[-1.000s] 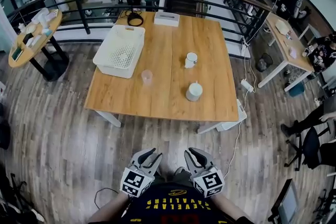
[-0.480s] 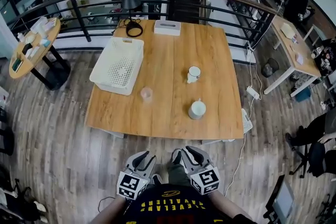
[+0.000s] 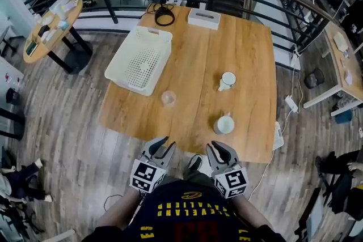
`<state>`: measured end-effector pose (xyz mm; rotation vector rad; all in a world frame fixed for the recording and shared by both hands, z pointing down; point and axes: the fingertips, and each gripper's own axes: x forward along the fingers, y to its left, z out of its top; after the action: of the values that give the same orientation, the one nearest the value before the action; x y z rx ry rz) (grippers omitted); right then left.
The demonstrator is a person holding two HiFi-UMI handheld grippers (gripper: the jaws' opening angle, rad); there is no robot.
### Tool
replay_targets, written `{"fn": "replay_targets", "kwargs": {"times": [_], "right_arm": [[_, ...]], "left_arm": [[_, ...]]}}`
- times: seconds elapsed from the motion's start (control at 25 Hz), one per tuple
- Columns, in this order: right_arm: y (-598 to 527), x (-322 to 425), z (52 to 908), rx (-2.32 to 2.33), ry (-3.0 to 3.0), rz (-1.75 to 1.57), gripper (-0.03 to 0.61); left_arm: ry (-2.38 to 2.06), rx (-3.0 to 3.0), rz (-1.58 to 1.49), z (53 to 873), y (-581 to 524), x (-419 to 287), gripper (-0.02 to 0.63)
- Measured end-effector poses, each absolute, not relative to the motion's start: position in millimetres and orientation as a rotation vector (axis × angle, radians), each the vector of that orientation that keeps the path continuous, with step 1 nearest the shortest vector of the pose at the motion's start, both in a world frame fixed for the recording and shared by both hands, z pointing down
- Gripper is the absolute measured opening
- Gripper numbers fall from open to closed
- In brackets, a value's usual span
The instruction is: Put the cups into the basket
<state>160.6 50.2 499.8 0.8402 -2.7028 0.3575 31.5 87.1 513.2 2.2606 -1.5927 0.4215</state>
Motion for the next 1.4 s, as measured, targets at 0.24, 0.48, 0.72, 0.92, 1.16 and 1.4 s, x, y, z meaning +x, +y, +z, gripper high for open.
{"fn": "replay_targets", "kwargs": {"times": [0.24, 0.48, 0.72, 0.92, 1.16, 1.4], "right_arm": [[20, 177, 511, 0.835, -2.672, 0.366, 0.063], [1, 179, 522, 0.875, -2.624, 0.393, 0.063], [-17, 170, 521, 0.999, -2.575, 0.426, 0.063], [-26, 155, 515, 1.096, -2.545, 0.445, 0.063], [-38, 140, 517, 1.165, -2.523, 0.466, 0.063], [-41, 100, 541, 0.913, -2.505, 0.389, 0.063]], "left_arm": [[-1.665, 2.189, 0.427, 518, 55, 15, 0.103], [-1.686, 2.123, 0.485, 544, 32, -14, 0.104], [-1.647, 2.12, 0.6, 591, -6, -51, 0.156], [-1.517, 2.153, 0.708, 636, -36, -64, 0.209], [-1.402, 2.156, 0.826, 686, -53, -73, 0.272], [-1.294, 2.227, 0.865, 705, -58, -75, 0.278]]}}
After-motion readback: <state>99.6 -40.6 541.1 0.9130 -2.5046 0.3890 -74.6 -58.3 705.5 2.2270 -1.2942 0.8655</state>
